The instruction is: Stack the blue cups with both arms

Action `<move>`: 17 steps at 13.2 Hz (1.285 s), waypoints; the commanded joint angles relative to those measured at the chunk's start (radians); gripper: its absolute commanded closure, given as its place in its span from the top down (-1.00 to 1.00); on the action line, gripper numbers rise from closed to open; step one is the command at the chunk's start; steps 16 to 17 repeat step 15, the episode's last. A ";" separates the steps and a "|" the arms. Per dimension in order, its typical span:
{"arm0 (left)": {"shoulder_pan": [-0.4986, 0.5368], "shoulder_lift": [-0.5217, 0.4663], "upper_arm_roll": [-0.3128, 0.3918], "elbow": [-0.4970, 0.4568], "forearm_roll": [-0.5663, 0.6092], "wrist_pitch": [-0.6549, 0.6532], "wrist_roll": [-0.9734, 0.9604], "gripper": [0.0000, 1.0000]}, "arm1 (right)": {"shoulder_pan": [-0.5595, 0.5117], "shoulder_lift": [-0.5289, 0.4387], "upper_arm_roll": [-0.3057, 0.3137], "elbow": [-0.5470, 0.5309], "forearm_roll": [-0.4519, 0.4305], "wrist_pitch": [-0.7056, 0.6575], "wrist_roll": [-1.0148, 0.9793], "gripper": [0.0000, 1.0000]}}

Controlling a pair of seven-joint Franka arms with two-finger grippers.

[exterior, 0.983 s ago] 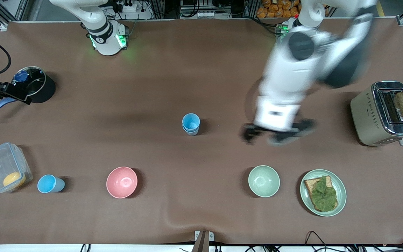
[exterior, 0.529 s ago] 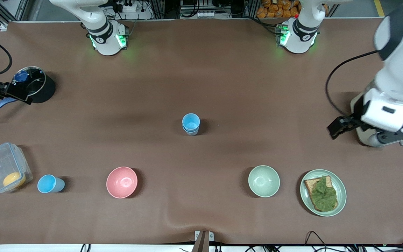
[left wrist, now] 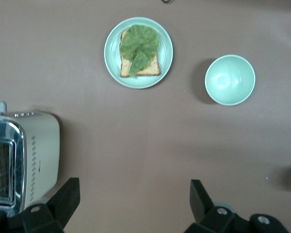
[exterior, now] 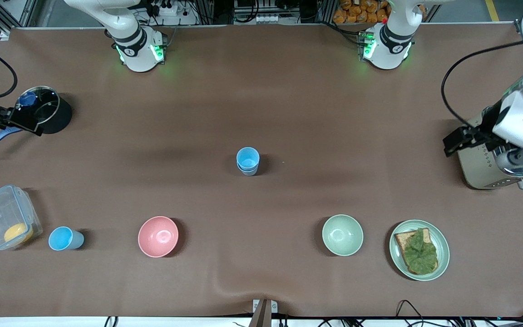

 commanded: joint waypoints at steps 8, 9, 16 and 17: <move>0.013 -0.093 0.007 -0.094 -0.020 -0.012 0.047 1.00 | 0.000 0.003 -0.001 0.028 -0.020 -0.032 -0.070 1.00; 0.013 -0.093 0.007 -0.091 -0.020 -0.014 0.052 1.00 | 0.000 0.004 -0.001 0.033 -0.021 -0.037 -0.072 1.00; 0.005 -0.082 0.007 -0.075 -0.026 -0.038 0.138 1.00 | 0.015 0.004 -0.003 0.031 -0.021 -0.043 -0.059 1.00; 0.005 -0.082 0.007 -0.075 -0.026 -0.038 0.138 1.00 | 0.015 0.004 -0.003 0.031 -0.021 -0.043 -0.059 1.00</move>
